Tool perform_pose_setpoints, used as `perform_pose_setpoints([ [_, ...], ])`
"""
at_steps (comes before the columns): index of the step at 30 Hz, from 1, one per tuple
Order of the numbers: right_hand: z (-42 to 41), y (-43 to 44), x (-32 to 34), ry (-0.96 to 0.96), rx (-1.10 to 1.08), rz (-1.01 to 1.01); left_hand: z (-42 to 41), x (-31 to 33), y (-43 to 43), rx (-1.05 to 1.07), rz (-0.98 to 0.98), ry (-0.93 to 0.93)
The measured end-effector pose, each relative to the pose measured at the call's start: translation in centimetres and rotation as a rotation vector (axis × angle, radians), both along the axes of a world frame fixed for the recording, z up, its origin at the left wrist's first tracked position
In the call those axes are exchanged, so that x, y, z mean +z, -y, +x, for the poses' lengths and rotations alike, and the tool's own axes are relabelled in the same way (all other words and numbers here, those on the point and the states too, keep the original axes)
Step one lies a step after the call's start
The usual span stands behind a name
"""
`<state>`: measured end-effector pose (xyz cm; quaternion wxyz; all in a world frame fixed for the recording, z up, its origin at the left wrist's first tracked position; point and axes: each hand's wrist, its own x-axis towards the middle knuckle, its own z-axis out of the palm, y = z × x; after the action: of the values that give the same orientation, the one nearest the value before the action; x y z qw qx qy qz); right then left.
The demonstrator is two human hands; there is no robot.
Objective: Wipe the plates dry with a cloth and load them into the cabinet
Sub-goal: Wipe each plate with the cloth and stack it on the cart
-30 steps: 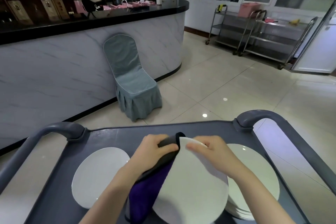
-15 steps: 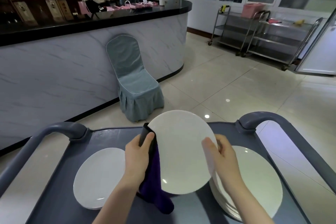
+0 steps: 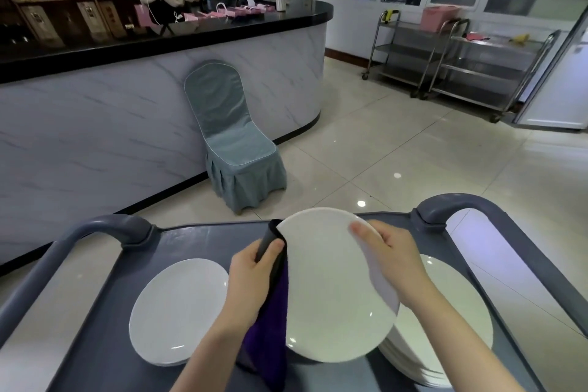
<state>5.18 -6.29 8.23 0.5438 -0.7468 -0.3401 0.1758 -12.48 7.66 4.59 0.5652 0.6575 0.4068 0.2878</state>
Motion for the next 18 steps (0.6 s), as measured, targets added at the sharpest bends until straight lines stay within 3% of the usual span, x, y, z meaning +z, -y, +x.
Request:
perform_pose_setpoints([
  [3, -0.5, 0.2, -0.5, -0.016, 0.059, -0.024, 0.1, 0.8, -1.6, -0.099, 0.156, -0.132],
  [8, -1.8, -0.7, -0.1, 0.126, 0.249, -0.131, 1.3, 2.6, -2.4, -0.465, 0.409, -0.224],
  [11, -1.1, -0.4, 0.3, 0.098, 0.168, -0.057, 1.1, 2.0, -2.1, -0.283, 0.345, -0.143],
  [14, -0.5, -0.1, 0.0, -0.015, 0.02, 0.006, 0.4, 0.1, -1.0, -0.022, 0.091, -0.027],
  [16, -0.4, 0.1, -0.5, -0.068, -0.01, -0.012, 0.2, -0.6, -0.5, 0.012, -0.031, -0.035],
  [18, -0.5, 0.2, -0.7, -0.039, 0.033, -0.051, 0.1, -0.5, -1.0, -0.038, 0.046, -0.111],
])
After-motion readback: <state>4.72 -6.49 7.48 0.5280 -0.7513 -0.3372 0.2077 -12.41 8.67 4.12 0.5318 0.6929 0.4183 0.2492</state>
